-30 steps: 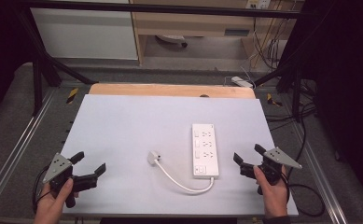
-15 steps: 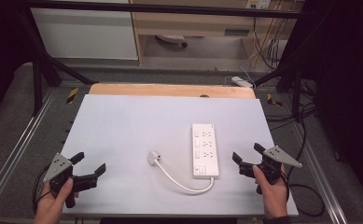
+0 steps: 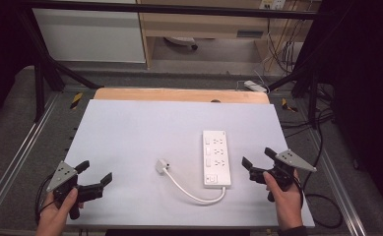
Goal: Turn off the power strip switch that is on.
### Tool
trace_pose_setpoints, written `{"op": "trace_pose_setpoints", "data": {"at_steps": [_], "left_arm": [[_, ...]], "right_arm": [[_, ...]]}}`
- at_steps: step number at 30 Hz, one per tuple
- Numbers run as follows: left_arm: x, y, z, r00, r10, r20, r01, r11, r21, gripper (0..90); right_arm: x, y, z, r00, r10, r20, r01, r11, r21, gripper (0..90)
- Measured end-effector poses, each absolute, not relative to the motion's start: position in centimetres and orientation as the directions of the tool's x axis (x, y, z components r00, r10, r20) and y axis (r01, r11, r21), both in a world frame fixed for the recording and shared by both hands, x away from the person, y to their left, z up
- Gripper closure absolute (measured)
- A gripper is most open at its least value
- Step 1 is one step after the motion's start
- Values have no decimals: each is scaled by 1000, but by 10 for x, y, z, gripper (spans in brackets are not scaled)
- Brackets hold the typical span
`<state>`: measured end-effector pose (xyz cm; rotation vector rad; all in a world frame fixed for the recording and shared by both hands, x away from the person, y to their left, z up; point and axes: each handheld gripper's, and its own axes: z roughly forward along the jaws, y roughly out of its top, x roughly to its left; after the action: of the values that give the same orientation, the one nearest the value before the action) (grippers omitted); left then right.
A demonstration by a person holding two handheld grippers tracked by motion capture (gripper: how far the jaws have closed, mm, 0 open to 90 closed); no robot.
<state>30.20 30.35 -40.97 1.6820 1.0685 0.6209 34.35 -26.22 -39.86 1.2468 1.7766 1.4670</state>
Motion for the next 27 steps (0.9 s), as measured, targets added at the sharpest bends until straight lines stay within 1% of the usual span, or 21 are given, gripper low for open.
{"op": "trace_pose_setpoints", "data": {"at_steps": [14,16,20,27], "left_arm": [[302,303,-411,478,874,-84,362,-108,926,49],[302,302,-411,477,875,-81,362,-111,926,49],[303,302,-412,477,876,-78,364,-116,924,49],[304,301,-413,477,875,-77,368,-120,922,49]], "right_arm": [[363,-244,-383,-488,864,123,298,32,954,24],[367,-241,-383,-471,875,111,292,36,956,26],[378,-233,-385,-443,889,119,289,15,957,32],[392,-219,-390,-466,877,118,311,38,950,57]]}}
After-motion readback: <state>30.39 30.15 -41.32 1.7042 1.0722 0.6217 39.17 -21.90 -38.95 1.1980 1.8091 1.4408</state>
